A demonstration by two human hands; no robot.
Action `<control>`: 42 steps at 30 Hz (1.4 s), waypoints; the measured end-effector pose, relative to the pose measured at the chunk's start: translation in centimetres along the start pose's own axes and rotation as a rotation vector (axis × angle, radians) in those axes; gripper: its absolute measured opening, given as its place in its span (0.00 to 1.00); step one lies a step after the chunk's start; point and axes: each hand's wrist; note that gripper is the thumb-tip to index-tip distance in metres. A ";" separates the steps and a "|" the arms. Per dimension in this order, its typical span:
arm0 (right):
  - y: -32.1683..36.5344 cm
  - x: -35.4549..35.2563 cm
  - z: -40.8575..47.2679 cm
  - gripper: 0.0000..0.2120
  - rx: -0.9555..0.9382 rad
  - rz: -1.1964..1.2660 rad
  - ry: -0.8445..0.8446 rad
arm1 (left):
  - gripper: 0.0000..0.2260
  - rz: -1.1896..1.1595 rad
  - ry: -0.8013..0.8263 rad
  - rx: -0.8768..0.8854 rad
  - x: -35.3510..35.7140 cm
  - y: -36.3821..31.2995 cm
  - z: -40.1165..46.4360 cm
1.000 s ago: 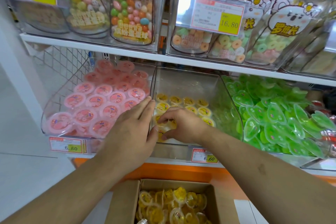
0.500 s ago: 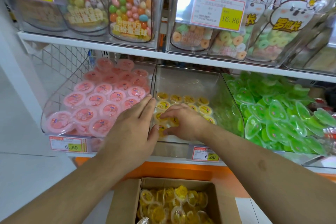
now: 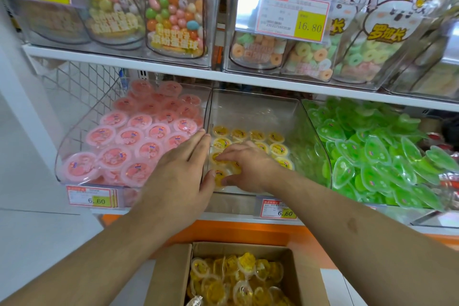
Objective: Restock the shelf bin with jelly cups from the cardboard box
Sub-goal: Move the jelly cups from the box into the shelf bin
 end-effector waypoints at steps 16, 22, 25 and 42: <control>0.0 0.0 0.0 0.13 0.021 0.205 -0.062 | 0.31 -0.004 -0.010 0.002 0.2 0.1 0.0; 0.0 -0.1 0.0 0.18 0.024 0.196 -0.032 | 0.31 0.000 -0.005 0.006 0.2 0.2 0.0; 0.1 -0.1 0.3 0.16 0.033 0.171 -0.033 | 0.31 0.001 0.000 0.004 0.2 0.2 0.0; 0.5 -3.4 -4.7 0.16 0.064 0.361 -0.153 | 0.33 -0.046 0.003 0.007 -1.0 -1.2 -1.2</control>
Point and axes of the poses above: each hand's wrist, its own z-axis towards the middle knuckle, its own x-axis out of the palm, y = z × x, and after that the axes turned 3 degrees about -y, right-handed
